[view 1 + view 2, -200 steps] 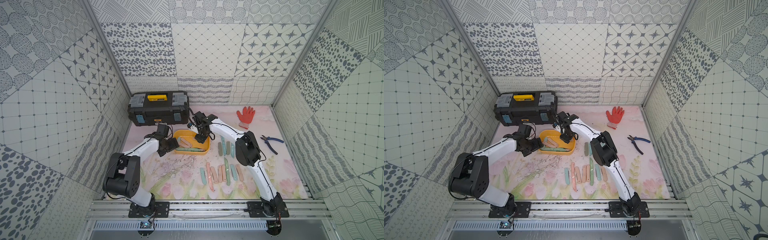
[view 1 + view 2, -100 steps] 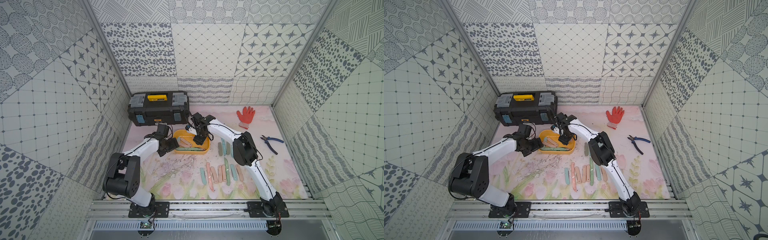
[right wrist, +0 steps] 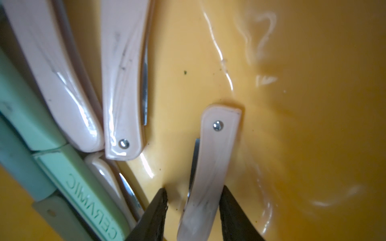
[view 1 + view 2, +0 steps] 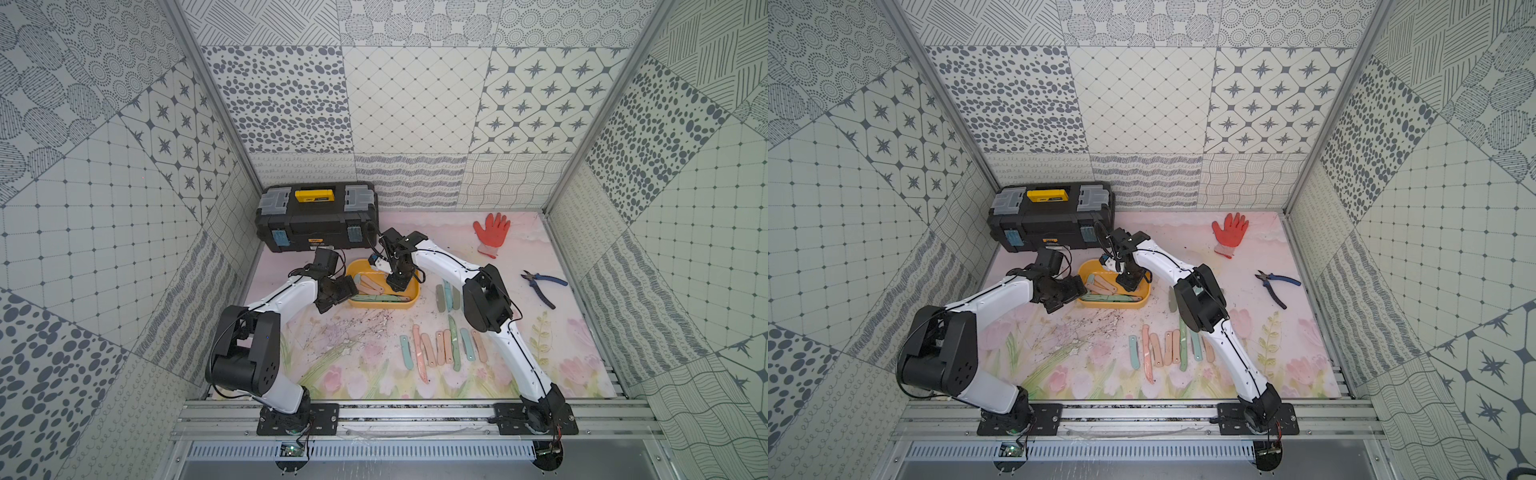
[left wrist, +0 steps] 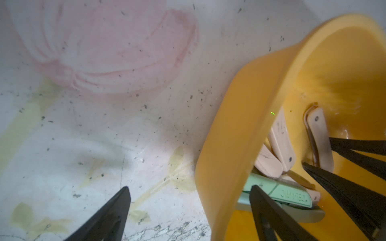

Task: Take the fruit knife out of the storage box
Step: Pick up the fruit knife from the storage box.

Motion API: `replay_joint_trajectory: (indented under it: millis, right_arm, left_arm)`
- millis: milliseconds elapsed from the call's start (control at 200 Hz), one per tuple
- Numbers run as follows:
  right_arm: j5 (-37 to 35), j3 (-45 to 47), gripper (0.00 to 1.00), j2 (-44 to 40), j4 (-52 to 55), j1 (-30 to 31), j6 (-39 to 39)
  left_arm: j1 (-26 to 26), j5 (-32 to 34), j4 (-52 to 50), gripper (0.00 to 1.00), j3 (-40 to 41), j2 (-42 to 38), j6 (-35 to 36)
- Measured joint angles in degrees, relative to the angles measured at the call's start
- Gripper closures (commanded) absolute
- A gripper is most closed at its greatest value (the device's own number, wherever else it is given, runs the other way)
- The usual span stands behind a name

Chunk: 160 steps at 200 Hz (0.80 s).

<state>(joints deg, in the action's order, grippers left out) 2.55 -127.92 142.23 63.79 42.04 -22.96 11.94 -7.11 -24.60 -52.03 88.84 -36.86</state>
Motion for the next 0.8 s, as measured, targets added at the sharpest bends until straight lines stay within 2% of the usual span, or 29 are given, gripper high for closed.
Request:
replay_joint_trajectory:
  millis: [115, 215, 340, 450, 660, 800]
  right_arm:
    - [0.00, 0.00, 0.59, 0.00, -0.13, 0.07, 0.00]
    - [-0.11, 0.00, 0.49, 0.00, -0.13, 0.13, -0.11]
    - [-0.26, -0.02, 0.46, 0.00, -0.15, 0.28, 0.04]
    - [-0.37, -1.25, 0.48, 0.37, 0.39, 0.52, 0.02]
    - [-0.52, -5.31, 0.58, 2.64, 1.57, 1.03, 0.15]
    - [-0.52, -5.53, 0.59, 2.89, 2.54, 1.03, 0.26]
  left_arm:
    - [0.00, 0.00, 0.00, 0.11, 0.00, -0.20, 0.00]
    - [0.00, 0.00, 0.00, 0.11, 0.00, -0.35, 0.00]
    - [0.00, 0.00, 0.00, 0.11, 0.00, -0.46, 0.00]
    - [0.00, 0.00, 0.00, 0.11, 0.00, -0.46, 0.00]
    - [0.00, 0.00, -0.02, 0.11, 0.00, -0.48, 0.00]
    - [0.00, 0.00, 0.00, 0.11, 0.00, -0.48, 0.00]
